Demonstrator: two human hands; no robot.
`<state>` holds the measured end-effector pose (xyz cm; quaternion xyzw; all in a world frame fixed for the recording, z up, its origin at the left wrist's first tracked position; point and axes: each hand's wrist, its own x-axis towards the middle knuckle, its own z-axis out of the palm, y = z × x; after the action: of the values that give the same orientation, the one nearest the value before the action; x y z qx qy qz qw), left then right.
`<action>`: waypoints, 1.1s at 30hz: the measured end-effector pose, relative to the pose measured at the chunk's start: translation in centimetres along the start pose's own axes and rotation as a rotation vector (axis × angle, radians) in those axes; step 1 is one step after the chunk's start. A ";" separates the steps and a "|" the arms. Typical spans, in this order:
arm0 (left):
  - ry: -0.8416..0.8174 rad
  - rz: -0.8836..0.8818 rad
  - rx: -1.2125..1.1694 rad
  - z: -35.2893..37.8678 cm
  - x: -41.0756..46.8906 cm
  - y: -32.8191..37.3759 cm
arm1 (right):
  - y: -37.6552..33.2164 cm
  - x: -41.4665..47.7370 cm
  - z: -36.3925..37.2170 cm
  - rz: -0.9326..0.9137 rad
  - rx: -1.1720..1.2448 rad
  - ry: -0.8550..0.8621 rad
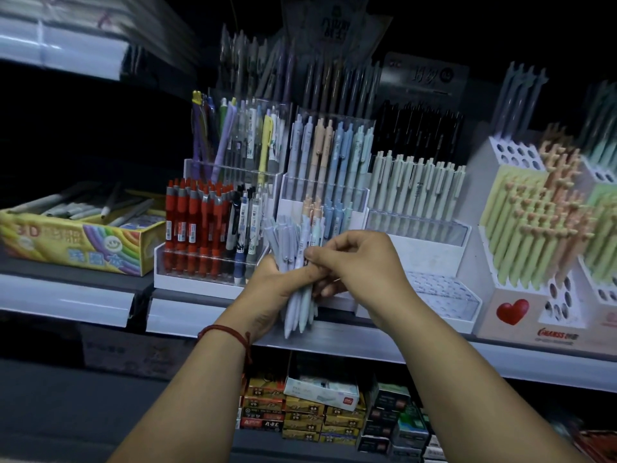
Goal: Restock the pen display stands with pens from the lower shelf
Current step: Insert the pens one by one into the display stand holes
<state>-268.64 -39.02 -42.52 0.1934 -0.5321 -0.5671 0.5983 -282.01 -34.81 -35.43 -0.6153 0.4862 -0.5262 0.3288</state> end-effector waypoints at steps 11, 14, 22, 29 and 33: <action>-0.032 -0.001 -0.074 0.0 0.1 0.0 | -0.4 1.4 -1.7 -0.138 0.253 0.319; -0.032 0.020 -0.141 -0.3 0.3 -0.2 | -0.8 2.8 -3.2 -0.192 0.323 0.479; -0.074 0.046 -0.135 -0.5 0.6 -0.6 | 1.5 6.0 -4.6 -0.267 -0.155 0.483; -0.090 0.054 -0.150 -0.6 0.7 -0.6 | 2.8 8.6 -4.2 -0.242 -0.500 0.314; -0.080 0.054 -0.142 -0.5 0.7 -0.6 | 3.0 9.0 -3.8 -0.202 -0.581 0.262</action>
<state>-268.61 -39.97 -42.95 0.1134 -0.5192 -0.5943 0.6037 -286.72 -43.84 -34.38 -0.6556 0.5904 -0.4704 0.0205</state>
